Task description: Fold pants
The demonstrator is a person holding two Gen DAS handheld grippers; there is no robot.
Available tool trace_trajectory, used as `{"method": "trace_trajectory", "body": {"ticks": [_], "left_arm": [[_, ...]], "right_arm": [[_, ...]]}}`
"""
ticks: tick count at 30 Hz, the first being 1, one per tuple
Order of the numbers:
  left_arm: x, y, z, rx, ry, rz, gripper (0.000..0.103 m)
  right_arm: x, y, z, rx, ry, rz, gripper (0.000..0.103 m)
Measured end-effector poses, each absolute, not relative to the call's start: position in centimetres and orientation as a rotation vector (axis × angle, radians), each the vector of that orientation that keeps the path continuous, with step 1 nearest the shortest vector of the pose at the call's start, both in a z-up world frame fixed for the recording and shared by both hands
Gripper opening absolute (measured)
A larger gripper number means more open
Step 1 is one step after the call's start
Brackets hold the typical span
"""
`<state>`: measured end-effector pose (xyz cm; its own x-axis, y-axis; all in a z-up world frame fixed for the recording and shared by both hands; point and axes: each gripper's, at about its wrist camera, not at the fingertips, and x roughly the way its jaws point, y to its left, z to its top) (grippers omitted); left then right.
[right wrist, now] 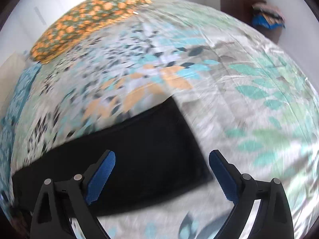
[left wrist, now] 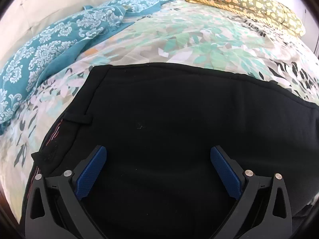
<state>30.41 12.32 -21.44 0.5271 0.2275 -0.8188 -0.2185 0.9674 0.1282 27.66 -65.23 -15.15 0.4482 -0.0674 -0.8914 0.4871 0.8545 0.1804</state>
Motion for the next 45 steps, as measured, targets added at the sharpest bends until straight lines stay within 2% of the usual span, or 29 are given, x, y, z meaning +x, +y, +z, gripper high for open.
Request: {"method": "trace_trajectory", "body": {"ticks": [6,7,9,10,11,16,20,26,28,29,30,31,32,33,37,42,45], "left_arm": [[30.9,12.1,-21.6,0.012,0.966,0.279,0.102],[30.9,12.1,-21.6,0.012,0.965,0.279,0.102],[30.9,12.1,-21.7,0.013,0.963,0.281,0.102],[30.9,12.1,-21.7,0.014,0.962,0.282,0.102],[30.9,12.1,-21.7,0.014,0.961,0.283,0.102],[31.0,12.1,-21.6,0.016,0.960,0.283,0.102],[31.0,12.0,-21.5,0.023,0.962,0.290,0.102],[31.0,11.8,-20.9,0.031,0.992,0.313,0.103],[30.7,11.7,-20.4,0.037,1.020,0.317,0.102],[30.4,11.6,-20.0,0.033,1.033,0.318,0.102],[29.8,11.4,-19.6,0.027,1.044,0.318,0.102],[29.0,11.3,-19.0,0.011,1.049,0.310,0.102],[27.9,11.2,-18.3,-0.020,1.051,0.292,0.102],[27.0,11.2,-17.9,-0.047,1.045,0.279,0.102],[22.2,10.3,-16.5,-0.141,1.045,0.188,0.102],[18.0,7.0,-17.0,-0.100,1.039,0.101,0.102],[17.5,5.8,-19.0,-0.068,1.105,0.068,0.102]], "right_arm": [[32.8,-66.5,-17.8,0.425,1.150,-0.366,0.094],[33.1,-66.2,-18.1,0.405,1.163,-0.366,0.090],[32.7,-65.5,-17.4,0.360,1.124,-0.360,0.048],[32.2,-65.2,-16.7,0.337,1.104,-0.366,0.023],[31.1,-64.2,-15.3,0.297,1.065,-0.354,0.011],[23.1,-57.0,-8.9,0.142,0.926,-0.149,0.008],[11.5,-50.7,-5.5,0.135,0.885,-0.092,0.007],[-2.7,-54.0,-9.2,0.448,1.020,-0.439,0.002],[-5.0,-55.8,-9.1,0.493,1.010,-0.583,0.007],[-5.4,-56.2,-8.5,0.486,0.990,-0.616,0.012],[-5.6,-56.1,-7.8,0.468,0.961,-0.631,0.035],[-5.5,-55.8,-6.9,0.449,0.914,-0.631,0.052],[-5.3,-54.8,-5.8,0.413,0.855,-0.626,0.080],[-4.8,-54.1,-5.0,0.394,0.824,-0.616,0.088],[-2.2,-49.1,-4.7,0.395,0.785,-0.510,0.088],[1.8,-38.4,-9.7,0.405,0.884,-0.293,0.088],[4.0,-32.8,-13.1,0.329,0.970,-0.175,0.088]]}}
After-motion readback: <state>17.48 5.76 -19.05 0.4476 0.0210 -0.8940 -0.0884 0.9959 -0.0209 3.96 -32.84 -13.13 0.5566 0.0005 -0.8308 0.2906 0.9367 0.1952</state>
